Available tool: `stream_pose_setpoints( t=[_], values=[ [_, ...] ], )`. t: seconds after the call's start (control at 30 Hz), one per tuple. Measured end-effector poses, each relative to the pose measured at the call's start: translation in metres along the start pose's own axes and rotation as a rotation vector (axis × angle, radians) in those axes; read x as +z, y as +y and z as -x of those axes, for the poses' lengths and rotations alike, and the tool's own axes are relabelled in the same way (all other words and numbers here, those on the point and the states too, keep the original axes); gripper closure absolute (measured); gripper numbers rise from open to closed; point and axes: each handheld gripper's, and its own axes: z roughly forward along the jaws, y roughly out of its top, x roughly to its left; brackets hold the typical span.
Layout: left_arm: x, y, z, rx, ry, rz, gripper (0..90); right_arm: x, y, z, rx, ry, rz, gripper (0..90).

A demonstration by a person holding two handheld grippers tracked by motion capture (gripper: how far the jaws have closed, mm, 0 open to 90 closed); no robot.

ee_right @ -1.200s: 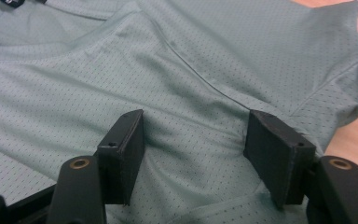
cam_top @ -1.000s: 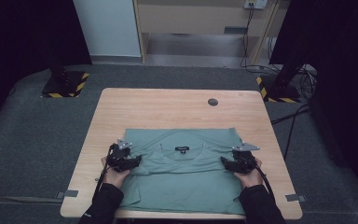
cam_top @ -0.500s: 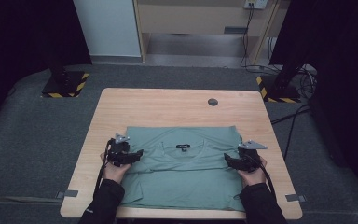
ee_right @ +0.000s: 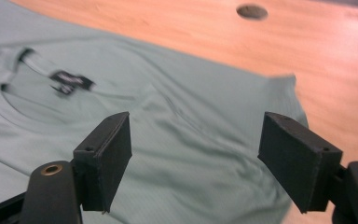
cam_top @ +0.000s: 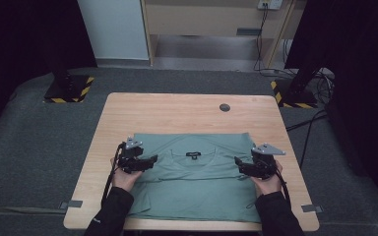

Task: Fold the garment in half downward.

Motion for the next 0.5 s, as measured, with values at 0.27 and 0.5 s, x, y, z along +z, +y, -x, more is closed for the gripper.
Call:
stream_pose_setpoints(
  t=[0.27, 0.5],
  values=[
    [0.013, 0.008, 0.006, 0.002, -0.035, -0.005, 33.5, 0.017, 0.013, -0.01, -0.027, 0.055, -0.001, 27.8],
    [0.032, 0.008, 0.011, 0.016, -0.041, -0.04, 35.1, 0.035, 0.01, -0.012, -0.012, 0.085, -0.006, 32.5]
  ],
)
